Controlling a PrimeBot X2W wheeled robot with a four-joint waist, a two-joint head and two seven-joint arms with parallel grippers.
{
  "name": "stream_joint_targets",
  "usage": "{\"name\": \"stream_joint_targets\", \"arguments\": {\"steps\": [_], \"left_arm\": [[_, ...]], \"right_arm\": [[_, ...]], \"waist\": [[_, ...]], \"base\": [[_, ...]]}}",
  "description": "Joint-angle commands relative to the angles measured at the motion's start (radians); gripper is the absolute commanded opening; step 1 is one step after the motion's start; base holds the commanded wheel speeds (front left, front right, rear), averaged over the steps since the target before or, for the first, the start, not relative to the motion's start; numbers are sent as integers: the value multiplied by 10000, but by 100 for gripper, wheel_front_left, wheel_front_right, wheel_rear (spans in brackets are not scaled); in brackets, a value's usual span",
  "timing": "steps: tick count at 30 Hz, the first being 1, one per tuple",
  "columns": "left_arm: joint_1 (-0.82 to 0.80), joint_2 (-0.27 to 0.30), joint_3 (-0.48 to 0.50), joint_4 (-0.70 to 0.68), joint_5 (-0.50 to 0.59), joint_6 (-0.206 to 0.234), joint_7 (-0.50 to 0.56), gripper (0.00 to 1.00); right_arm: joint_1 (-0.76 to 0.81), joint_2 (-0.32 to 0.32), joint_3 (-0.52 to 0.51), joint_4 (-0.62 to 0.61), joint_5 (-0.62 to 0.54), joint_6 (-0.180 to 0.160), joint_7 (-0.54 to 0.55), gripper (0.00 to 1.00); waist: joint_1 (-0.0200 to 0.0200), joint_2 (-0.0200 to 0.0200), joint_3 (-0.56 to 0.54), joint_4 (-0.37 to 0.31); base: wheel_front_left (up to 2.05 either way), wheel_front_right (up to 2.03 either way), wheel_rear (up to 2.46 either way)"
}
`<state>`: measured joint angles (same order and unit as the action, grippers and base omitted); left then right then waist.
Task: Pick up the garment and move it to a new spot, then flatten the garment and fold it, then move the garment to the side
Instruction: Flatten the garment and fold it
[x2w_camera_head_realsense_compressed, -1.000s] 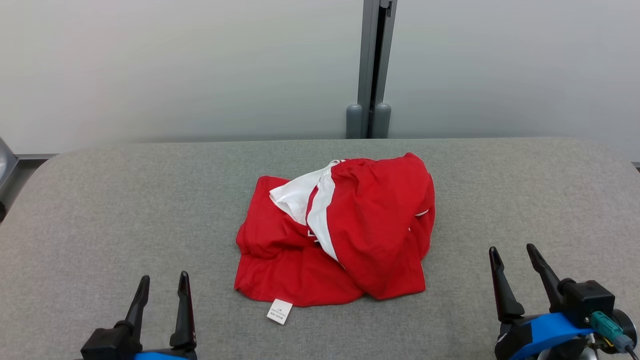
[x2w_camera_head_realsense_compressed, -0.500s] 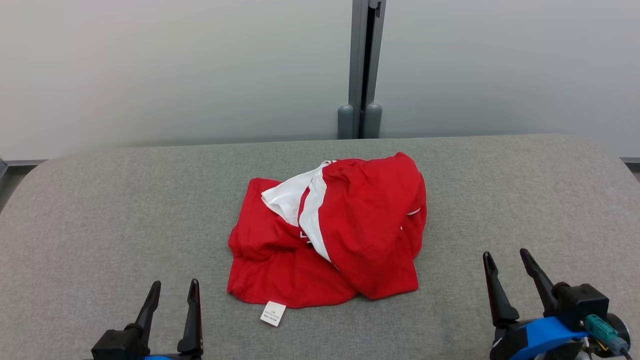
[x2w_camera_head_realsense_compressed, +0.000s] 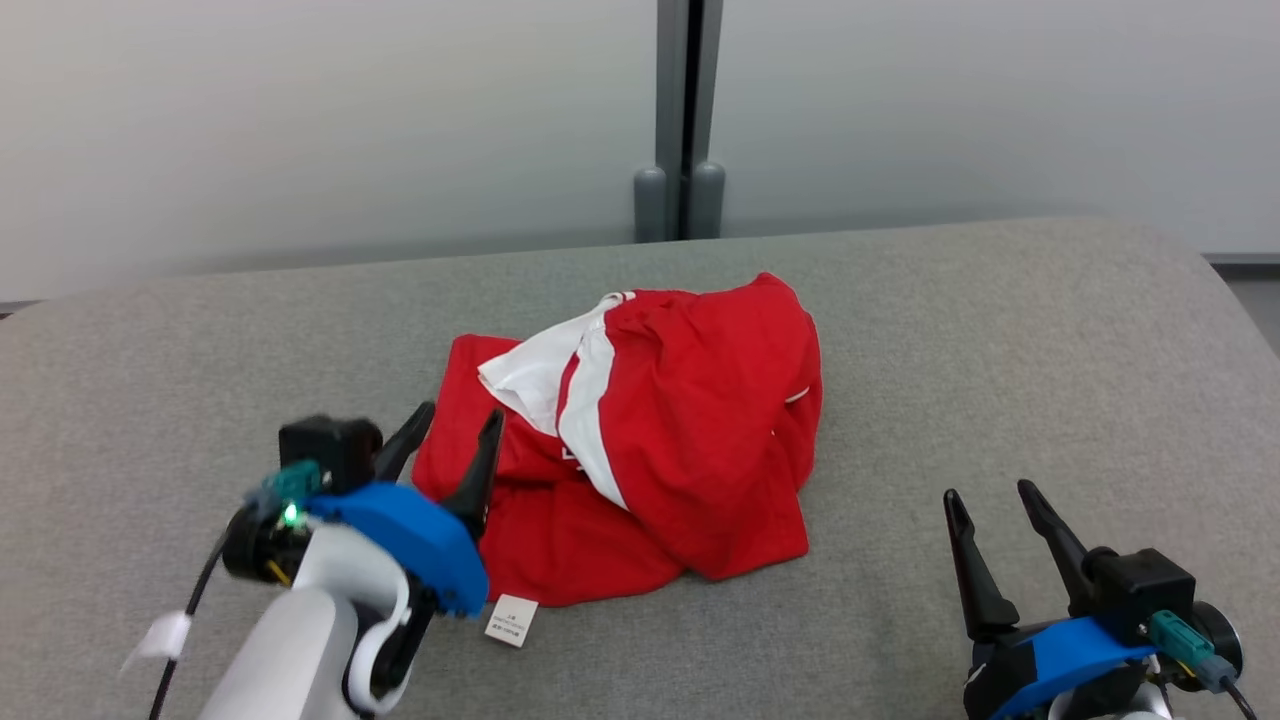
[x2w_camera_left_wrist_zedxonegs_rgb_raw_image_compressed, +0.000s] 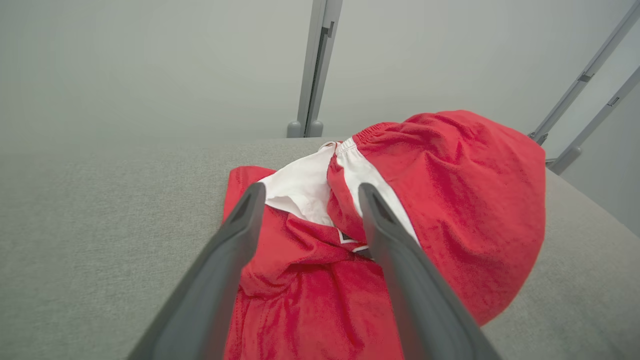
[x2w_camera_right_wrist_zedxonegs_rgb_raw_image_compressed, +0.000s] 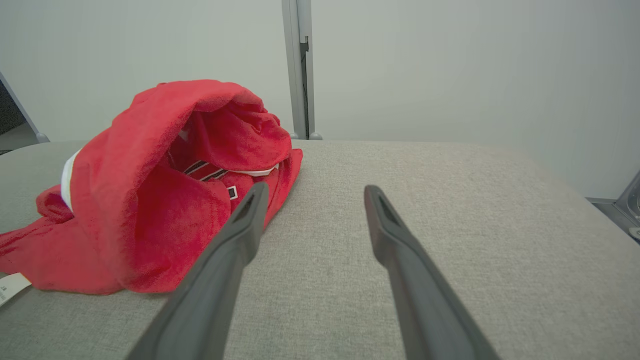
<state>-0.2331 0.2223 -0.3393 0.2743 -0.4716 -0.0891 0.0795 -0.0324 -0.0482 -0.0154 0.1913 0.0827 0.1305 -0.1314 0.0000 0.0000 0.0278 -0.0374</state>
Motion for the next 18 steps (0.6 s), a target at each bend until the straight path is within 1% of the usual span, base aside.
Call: {"name": "stream_joint_targets", "arguments": {"steps": [1, 5, 9, 12, 15, 16, 18], "left_arm": [[-737, -146, -39, 255, -204, -41, 483, 100], [-2370, -503, -209, 1256, -451, -139, 1414, 100], [-3694, -667, -234, 2815, -681, -130, 2274, 100], [-4378, -669, -204, 3808, -641, 175, 2858, 100], [-4921, -738, -69, 4473, -682, 620, 3123, 100], [-5029, -762, -51, 4678, -725, 706, 3288, 100], [-5239, -924, 119, 4906, -1035, 588, 3477, 100]], "right_arm": [[-144, -42, 48, -60, -51, 5, 44, 100], [-394, -44, 236, -166, -90, 5, 95, 100], [-690, -41, 403, -231, -85, 3, 71, 100], [-846, -42, 434, -258, -1, 3, -22, 100], [-935, -41, 399, -217, 59, 3, -124, 100], [-991, -36, 432, -197, 54, 3, -153, 100], [-1062, -39, 424, -142, 63, 3, -214, 100]], "waist": [[0, 0, 160, -119], [0, 0, 697, -523], [0, 0, 1258, -1066], [0, 0, 1651, -1409], [0, 0, 1963, -1599], [0, 0, 2051, -1655], [0, 0, 2162, -1714]], "base": [[0, 0, 0], [0, 0, 0], [0, 0, 0], [0, 0, 0], [0, 0, 0], [0, 0, 0], [0, 0, 0]]}}
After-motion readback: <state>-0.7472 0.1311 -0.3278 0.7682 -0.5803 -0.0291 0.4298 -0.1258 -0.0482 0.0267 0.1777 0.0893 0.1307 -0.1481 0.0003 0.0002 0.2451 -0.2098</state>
